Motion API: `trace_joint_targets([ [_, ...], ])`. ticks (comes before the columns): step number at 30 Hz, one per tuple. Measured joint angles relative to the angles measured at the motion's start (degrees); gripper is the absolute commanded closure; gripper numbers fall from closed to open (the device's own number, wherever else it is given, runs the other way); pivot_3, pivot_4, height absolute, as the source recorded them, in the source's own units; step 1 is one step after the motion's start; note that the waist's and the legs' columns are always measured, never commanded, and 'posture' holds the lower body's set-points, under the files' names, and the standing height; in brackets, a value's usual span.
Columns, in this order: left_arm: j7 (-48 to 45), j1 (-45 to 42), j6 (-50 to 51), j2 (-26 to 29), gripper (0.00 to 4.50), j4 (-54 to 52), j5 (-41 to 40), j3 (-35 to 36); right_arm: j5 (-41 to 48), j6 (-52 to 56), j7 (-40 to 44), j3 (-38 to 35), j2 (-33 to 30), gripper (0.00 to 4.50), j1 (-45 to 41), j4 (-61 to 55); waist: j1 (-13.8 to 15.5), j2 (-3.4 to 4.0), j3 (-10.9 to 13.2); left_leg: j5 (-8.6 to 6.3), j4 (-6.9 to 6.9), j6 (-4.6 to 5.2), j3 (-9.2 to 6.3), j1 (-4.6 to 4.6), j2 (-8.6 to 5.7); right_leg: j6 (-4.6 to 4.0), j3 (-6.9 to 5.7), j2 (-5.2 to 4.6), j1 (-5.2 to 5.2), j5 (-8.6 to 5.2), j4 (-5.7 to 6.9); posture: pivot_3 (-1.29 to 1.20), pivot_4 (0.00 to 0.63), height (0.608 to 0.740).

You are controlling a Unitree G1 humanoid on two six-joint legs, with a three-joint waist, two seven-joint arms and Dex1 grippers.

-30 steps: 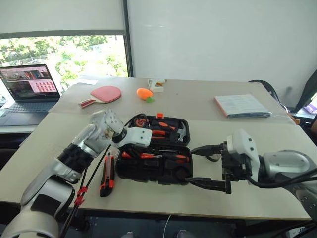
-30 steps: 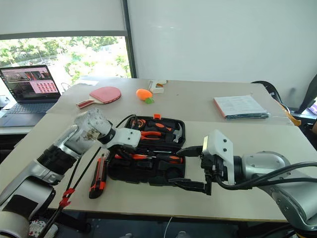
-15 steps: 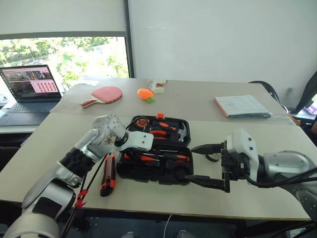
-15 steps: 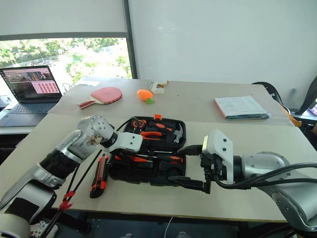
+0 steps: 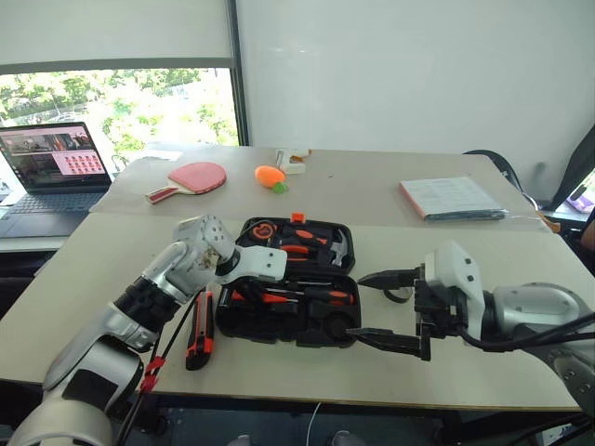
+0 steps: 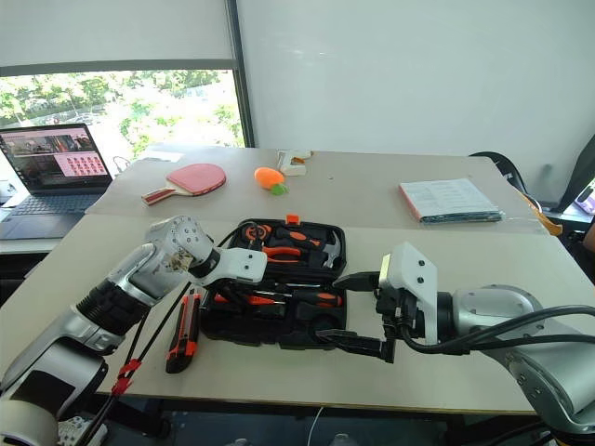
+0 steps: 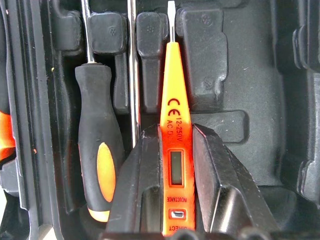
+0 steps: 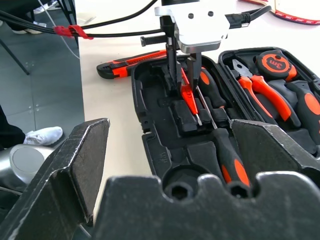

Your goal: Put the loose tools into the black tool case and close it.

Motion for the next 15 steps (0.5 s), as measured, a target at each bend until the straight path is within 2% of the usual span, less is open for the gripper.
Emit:
trace_joint_targets([
  [1, -0.25, 0.03, 0.11, 0.00, 2.87, 0.02, -0.02, -0.03, -0.20, -0.01, 0.00, 0.01, 0.05, 0.00, -0.05, 0.03, 0.00, 0.00, 0.00, 0.00, 0.00, 0.00, 0.00, -0.01, 0.00, 0.00, 0.00, 0.00, -0.01, 0.00, 0.00, 0.00, 0.150, 0.737],
  [3, -1.32, 0.23, 0.72, 0.02, 2.04, 0.09, -0.47, -0.27, -0.38, -0.02, -0.01, 0.20, 0.45, 0.00, -0.05, 0.14, 0.11, 0.00, 0.00, 0.00, 0.00, 0.00, 0.00, -0.02, 0.00, 0.00, -0.01, 0.00, -0.01, 0.00, 0.00, 0.00, 0.150, 0.737],
  [6, -2.91, 0.21, 2.18, 0.66, 1.11, 0.05, -2.40, 0.14, -0.48, -0.02, -0.01, 0.44, 0.79, 0.00, -0.04, 0.12, 0.31, 0.00, 0.00, 0.00, 0.03, 0.00, 0.00, -0.06, -0.01, 0.00, -0.01, -0.02, -0.02, 0.00, 0.01, 0.00, 0.150, 0.737],
  [7, -3.75, -0.11, 3.41, 1.37, 0.66, -0.14, -4.04, 0.40, -0.51, -0.02, -0.01, 0.44, 0.86, 0.00, -0.03, 0.12, 0.35, -0.01, 0.01, 0.00, 0.04, 0.00, -0.01, -0.07, 0.00, 0.00, -0.01, -0.02, -0.03, 0.00, 0.01, 0.00, 0.150, 0.737],
  [9, -4.88, -1.77, 5.50, 3.34, 0.08, -0.91, -7.66, 0.90, -0.71, -0.02, 0.01, 0.45, 0.93, 0.00, 0.20, 0.12, 0.41, -0.02, 0.01, 0.00, 0.06, 0.00, -0.03, -0.13, 0.00, 0.00, -0.04, -0.01, -0.08, 0.00, 0.03, 0.00, 0.150, 0.737],
  [13, -5.34, -6.47, 7.12, 7.82, 0.08, -2.45, -14.15, 2.96, -1.39, -0.20, 0.11, 0.65, 1.06, 0.00, 0.50, 0.34, 0.47, -0.01, 0.01, 0.00, 0.06, 0.00, -0.04, -0.12, -0.01, 0.02, -0.03, -0.03, -0.07, 0.00, 0.01, 0.00, 0.150, 0.737],
  [14, -5.35, -6.78, 7.01, 8.11, 0.60, -2.45, -14.71, 3.39, -1.46, -0.25, 0.12, 0.74, 1.09, 0.00, 0.50, 0.39, 0.48, -0.01, 0.01, 0.00, 0.06, 0.00, -0.04, -0.11, -0.01, 0.02, -0.03, -0.03, -0.07, -0.01, 0.02, 0.00, 0.150, 0.737],
  [15, -5.34, -6.83, 6.07, 8.15, 0.77, -2.10, -15.03, 3.86, -1.51, -0.37, 0.14, 0.82, 1.14, 0.00, 0.50, 0.44, 0.48, -0.01, 0.01, 0.00, 0.06, 0.00, -0.04, -0.10, -0.01, 0.01, -0.03, -0.02, -0.07, 0.00, 0.02, 0.00, 0.150, 0.737],
])
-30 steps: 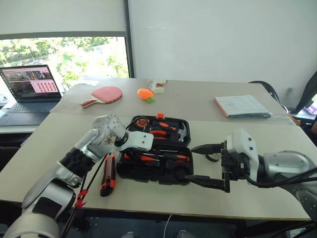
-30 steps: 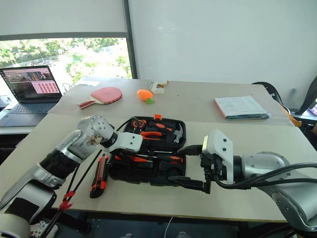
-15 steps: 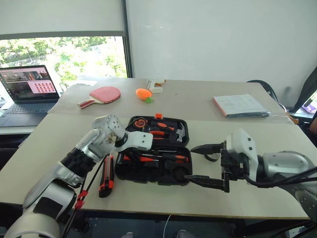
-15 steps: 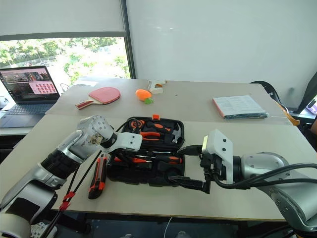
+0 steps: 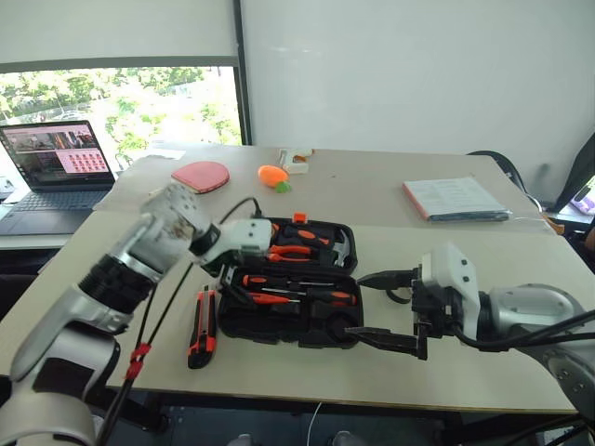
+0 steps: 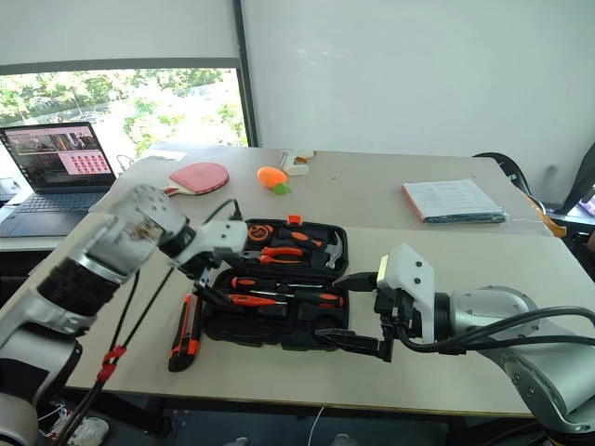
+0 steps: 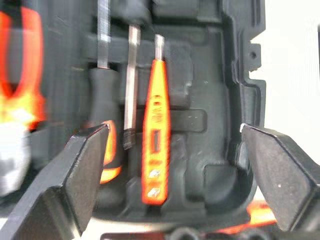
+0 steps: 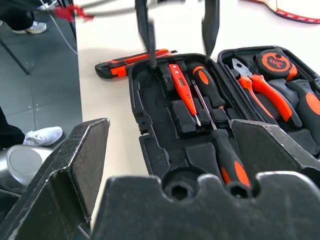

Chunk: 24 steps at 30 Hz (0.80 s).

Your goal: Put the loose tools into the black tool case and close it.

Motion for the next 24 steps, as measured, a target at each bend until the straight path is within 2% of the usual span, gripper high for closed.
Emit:
trace_joint_targets([
  [10, 3.57, 3.56, -11.45, -2.04, 4.44, 7.08, 3.41, -0.54, -1.04, -0.63, 0.21, 0.85, 0.03, 0.00, -0.01, 1.05, 0.06, 0.00, 0.00, 0.00, 0.03, 0.00, 0.01, -0.03, 0.00, -0.01, -0.01, 0.00, -0.01, 0.01, 0.00, 0.00, 0.150, 0.737],
  [24, 4.40, 5.02, -12.41, -4.78, 4.48, 8.06, 6.41, -1.51, -1.02, -0.63, 0.19, 0.85, 0.03, 0.00, 0.19, 1.05, 0.06, 0.00, 0.00, 0.00, 0.03, 0.00, 0.00, -0.03, 0.00, -0.01, -0.01, 0.00, -0.01, 0.01, 0.00, 0.00, 0.150, 0.737],
])
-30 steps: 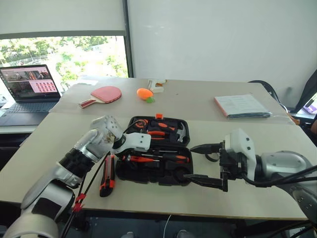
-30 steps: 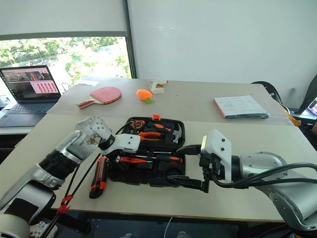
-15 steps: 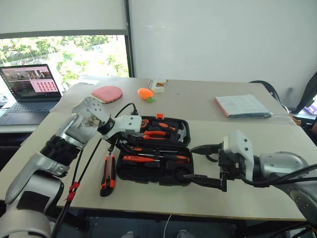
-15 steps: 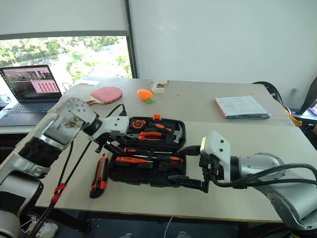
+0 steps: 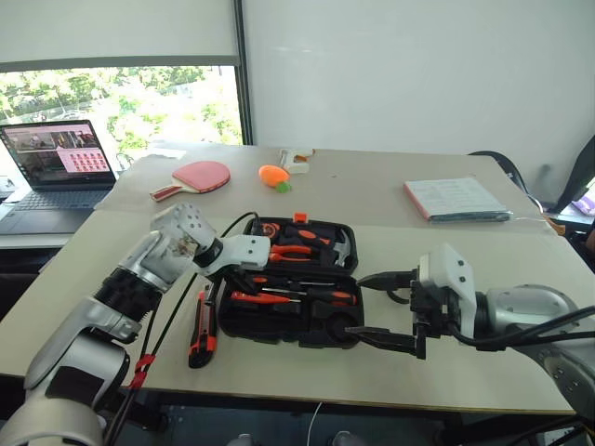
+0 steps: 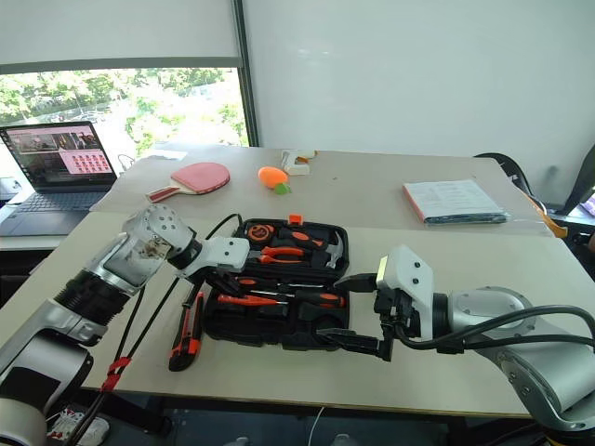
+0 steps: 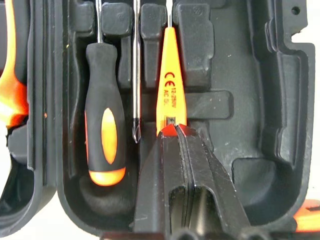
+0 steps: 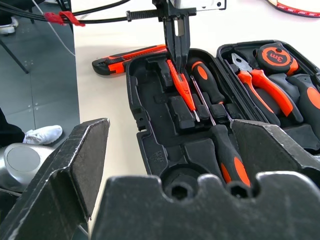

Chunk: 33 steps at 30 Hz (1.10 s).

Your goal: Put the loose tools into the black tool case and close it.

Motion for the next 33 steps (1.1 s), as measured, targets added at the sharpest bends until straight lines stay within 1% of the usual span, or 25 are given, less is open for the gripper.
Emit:
trace_joint_targets([
  [13, 1.23, 1.50, -2.51, -0.84, 4.48, -0.17, 1.82, -0.12, 0.09, 0.00, -0.23, 0.00, 0.06, 0.00, 0.01, -0.03, 0.00, 0.01, -0.01, 0.00, 0.00, 0.00, 0.00, 0.09, -0.01, 0.00, 0.00, 0.00, 0.08, 0.00, 0.01, 0.00, 0.150, 0.737],
  [20, 1.81, 1.53, -3.52, -1.90, 4.48, 1.89, 2.13, 0.07, 0.11, 0.00, -0.25, 0.27, 0.13, 0.00, 0.01, -0.06, 0.04, 0.01, -0.01, -0.01, -0.05, 0.00, 0.01, 0.77, 0.00, 0.02, 0.00, 0.00, 0.76, -0.03, -0.08, 0.00, 0.150, 0.737],
  [24, 1.13, 1.33, -2.15, -2.35, 4.48, 3.13, 1.72, 0.83, 0.09, 0.00, -0.22, 0.29, 0.13, 0.00, 0.01, -0.05, 0.02, 0.01, -0.01, 0.00, -0.06, 0.00, 0.01, 0.76, 0.00, 0.02, 0.00, 0.00, 0.75, -0.03, -0.06, 0.00, 0.150, 0.737],
  [33, 1.76, 1.11, -3.90, -3.63, 4.48, 5.58, 2.05, 1.29, 0.19, 0.01, -0.22, 0.31, 0.14, 0.00, 0.01, -0.07, 0.16, 0.03, -0.02, 0.00, -0.05, 0.00, 0.01, 0.82, -0.01, 0.02, 0.00, -0.01, 0.81, -0.03, -0.07, 0.00, 0.150, 0.737],
])
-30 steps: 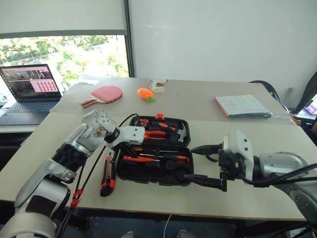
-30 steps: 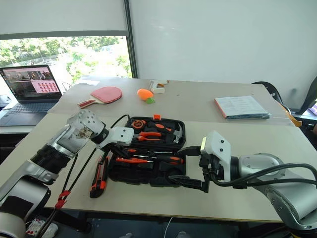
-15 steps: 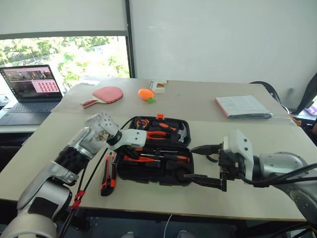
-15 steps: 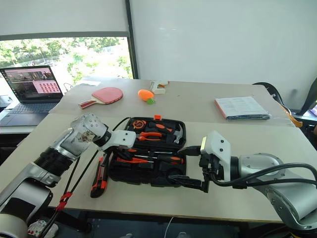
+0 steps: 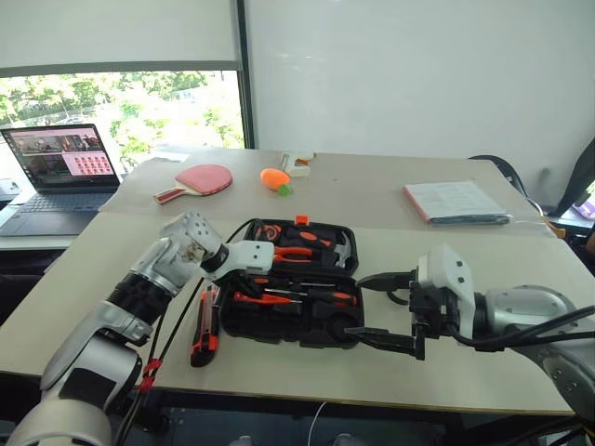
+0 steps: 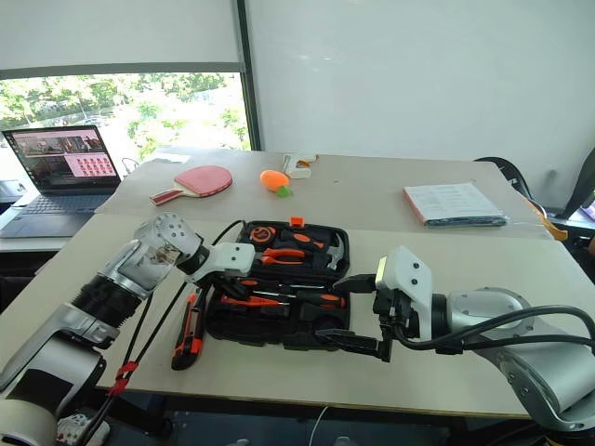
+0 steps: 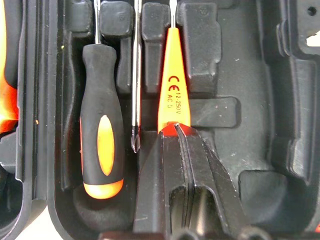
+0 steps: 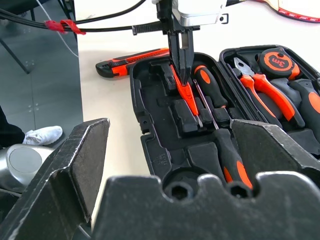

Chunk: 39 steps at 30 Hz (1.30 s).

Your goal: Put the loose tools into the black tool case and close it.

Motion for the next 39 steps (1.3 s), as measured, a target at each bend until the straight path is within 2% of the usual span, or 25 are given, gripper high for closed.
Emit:
trace_joint_targets([
  [14, 0.32, 0.99, -0.92, -0.18, 4.48, 0.45, 0.06, 1.48, 1.05, 0.02, -0.11, 0.10, 0.06, 0.00, -0.05, 0.08, -0.07, 0.09, -0.06, 0.00, 0.00, 0.00, 0.00, 0.06, 0.00, 0.01, 0.02, 0.01, 0.04, 0.00, 0.02, 0.00, 0.150, 0.737],
  [18, -0.03, 2.72, 3.00, 2.31, 4.48, -2.49, -1.12, 3.15, 1.46, 0.02, -0.08, 0.15, 0.26, 0.00, -0.90, 0.25, -0.42, 0.08, -0.06, 0.00, -0.05, 0.00, 0.00, -0.01, 0.02, 0.00, 0.03, 0.02, -0.08, 0.00, 0.02, 0.00, 0.150, 0.737],
  [21, -0.78, 3.42, 10.38, 5.58, 3.74, -6.08, -4.65, 7.24, 1.63, 0.02, 0.12, -0.11, 0.06, 0.00, -2.69, 1.49, -0.68, 0.01, 0.00, 0.00, -0.10, 0.00, -0.05, -0.16, 0.06, -0.03, 0.00, 0.07, -0.22, -0.01, 0.01, 0.00, 0.150, 0.737],
  [25, -0.55, 6.21, 18.93, 12.62, 2.38, -13.15, -8.75, 14.38, 1.52, -0.04, 1.32, 0.21, -0.07, 0.00, -3.73, 3.19, -0.81, 0.02, 0.01, -0.05, -0.18, 0.07, -0.05, -0.17, 0.05, -0.02, 0.03, 0.04, -0.24, -0.05, -0.09, 0.00, 0.150, 0.737],
  [27, 0.47, 12.59, 23.31, 18.52, 1.72, -17.20, -10.49, 19.27, 0.91, -0.50, 2.74, 0.65, -0.36, 0.00, -4.50, 4.30, -1.53, 0.03, 0.01, -0.08, -0.22, 0.12, -0.09, -0.13, 0.08, -0.04, 0.06, 0.03, -0.24, -0.10, -0.09, 0.00, 0.150, 0.737],
  [31, 3.67, 26.49, 30.77, 25.42, 0.31, -23.84, -13.53, 27.96, -0.65, -2.23, 5.52, 2.31, -0.33, 0.00, -6.00, 6.42, -1.64, -0.03, 0.05, -0.08, -0.23, 0.11, -0.09, -0.15, 0.12, -0.04, 0.00, -0.01, -0.26, -0.11, -0.10, 0.00, 0.150, 0.737],
  [32, 4.38, 28.74, 32.08, 26.18, 0.09, -24.81, -13.78, 29.41, -0.89, -2.58, 6.16, 2.60, -0.30, 0.00, -6.20, 6.86, -1.48, -0.05, 0.07, -0.08, -0.21, 0.11, -0.08, -0.15, 0.11, -0.04, -0.03, -0.02, -0.25, -0.12, -0.09, 0.00, 0.150, 0.737],
  [36, 7.80, 39.41, 37.46, 28.68, 0.09, -30.36, -16.00, 38.12, -2.55, -4.12, 8.48, 4.74, 0.41, 0.00, -8.61, 8.90, -0.92, -0.10, 0.09, -0.07, -0.20, 0.09, -0.02, -0.06, 0.12, -0.03, -0.04, -0.07, -0.18, -0.12, -0.10, 0.00, 0.150, 0.737],
  [39, 11.07, 40.05, 44.91, 28.41, 0.09, -34.25, -18.69, 40.78, -3.64, -5.03, 10.02, 6.31, 1.25, 0.00, -9.69, 10.46, -0.15, -0.14, 0.12, -0.06, -0.20, 0.07, -0.01, -0.06, 0.12, 0.02, -0.08, -0.06, -0.18, -0.15, -0.08, 0.00, 0.150, 0.737],
])
